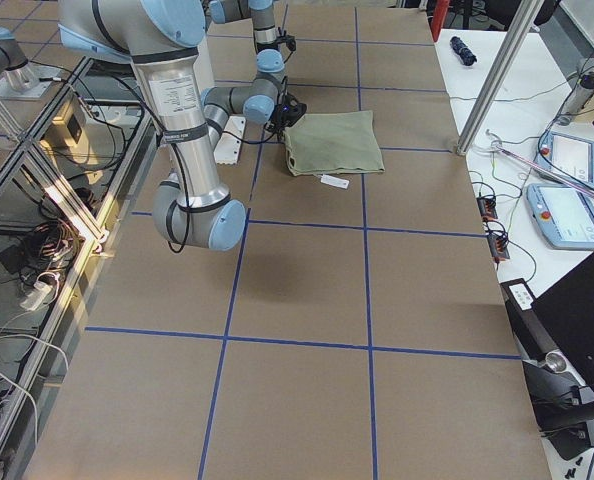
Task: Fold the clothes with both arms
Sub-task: 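Lift the near end with both grippers and fold it over the far end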
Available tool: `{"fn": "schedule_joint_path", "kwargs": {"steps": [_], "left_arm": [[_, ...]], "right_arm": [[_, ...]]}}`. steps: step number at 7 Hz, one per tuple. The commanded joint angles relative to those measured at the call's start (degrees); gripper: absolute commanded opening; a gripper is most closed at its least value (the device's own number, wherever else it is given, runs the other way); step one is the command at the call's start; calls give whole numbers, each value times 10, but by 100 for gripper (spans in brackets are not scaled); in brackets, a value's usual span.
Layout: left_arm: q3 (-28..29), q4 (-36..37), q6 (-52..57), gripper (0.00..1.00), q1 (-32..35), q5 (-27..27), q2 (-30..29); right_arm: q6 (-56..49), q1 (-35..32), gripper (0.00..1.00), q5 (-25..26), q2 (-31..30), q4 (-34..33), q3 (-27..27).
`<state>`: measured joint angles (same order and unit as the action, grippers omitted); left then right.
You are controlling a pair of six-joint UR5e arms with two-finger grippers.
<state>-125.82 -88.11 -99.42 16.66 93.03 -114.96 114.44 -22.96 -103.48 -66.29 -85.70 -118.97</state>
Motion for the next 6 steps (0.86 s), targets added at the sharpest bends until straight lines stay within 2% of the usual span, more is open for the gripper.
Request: {"fn": "schedule_joint_path", "kwargs": {"steps": [1,3,6], "left_arm": [[69,-17,33,0,83,0,-38],[137,-100,35,0,114,1,-39],[201,-118,64,0,172,29,-80]], "right_arm": [[-40,-71,0,8,57,4,64],[-73,-110,0,7,97,14,138],[-71,-153,0,2,156,125,305]]}}
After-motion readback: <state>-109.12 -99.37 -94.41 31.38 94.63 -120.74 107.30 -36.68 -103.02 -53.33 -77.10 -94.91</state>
